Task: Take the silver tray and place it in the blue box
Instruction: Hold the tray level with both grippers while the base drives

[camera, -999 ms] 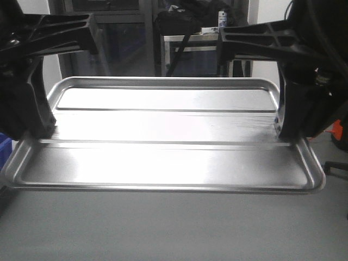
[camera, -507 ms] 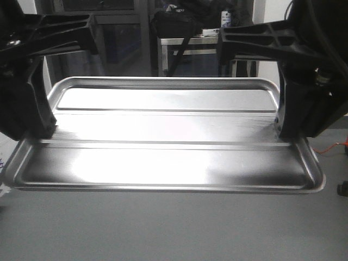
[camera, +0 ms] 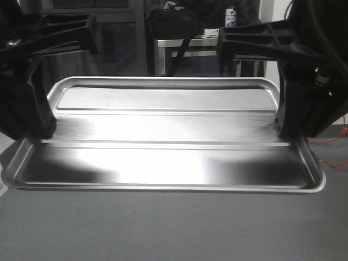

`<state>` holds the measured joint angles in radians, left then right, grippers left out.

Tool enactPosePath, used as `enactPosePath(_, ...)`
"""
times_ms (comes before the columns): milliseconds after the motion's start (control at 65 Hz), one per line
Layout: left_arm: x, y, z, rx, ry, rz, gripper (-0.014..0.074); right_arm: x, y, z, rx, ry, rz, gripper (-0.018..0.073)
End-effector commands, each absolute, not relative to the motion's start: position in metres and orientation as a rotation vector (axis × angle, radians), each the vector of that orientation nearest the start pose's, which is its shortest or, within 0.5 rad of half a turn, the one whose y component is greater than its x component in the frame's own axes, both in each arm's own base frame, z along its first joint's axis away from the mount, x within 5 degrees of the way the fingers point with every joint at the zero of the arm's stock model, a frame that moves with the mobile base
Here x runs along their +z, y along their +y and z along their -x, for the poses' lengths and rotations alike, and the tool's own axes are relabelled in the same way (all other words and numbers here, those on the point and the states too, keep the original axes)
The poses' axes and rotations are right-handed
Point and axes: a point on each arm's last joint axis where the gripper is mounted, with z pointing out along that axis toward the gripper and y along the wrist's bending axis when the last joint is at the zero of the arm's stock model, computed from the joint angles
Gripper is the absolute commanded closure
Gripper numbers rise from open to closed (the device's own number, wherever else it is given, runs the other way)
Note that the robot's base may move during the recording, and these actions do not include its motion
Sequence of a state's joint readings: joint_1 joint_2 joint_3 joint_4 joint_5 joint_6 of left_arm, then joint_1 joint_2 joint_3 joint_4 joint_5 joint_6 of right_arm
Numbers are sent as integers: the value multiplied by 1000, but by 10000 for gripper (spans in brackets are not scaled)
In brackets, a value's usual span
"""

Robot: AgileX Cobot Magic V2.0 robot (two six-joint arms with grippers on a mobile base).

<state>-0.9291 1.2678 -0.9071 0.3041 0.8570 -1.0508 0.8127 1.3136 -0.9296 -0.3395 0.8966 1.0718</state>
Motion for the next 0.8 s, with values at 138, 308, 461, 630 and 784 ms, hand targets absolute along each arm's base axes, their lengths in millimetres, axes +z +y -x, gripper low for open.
enactPosePath(138, 293, -179, -160, -333, 2603, -39, 700, 289, 158, -188, 170, 2601, -105, 489)
enactPosePath(308, 293, -179, -160, -333, 2603, -39, 700, 289, 158, -188, 170, 2601, -105, 489)
enactPosePath(461, 293, -179, -160, -333, 2603, -39, 700, 289, 158, -188, 170, 2601, -105, 489)
enactPosePath(630, 293, -179, -160, -333, 2603, -39, 700, 289, 158, -188, 170, 2601, -105, 489)
enactPosePath(784, 293, -179, -160, -333, 2603, -39, 700, 289, 158, -188, 170, 2601, -105, 489)
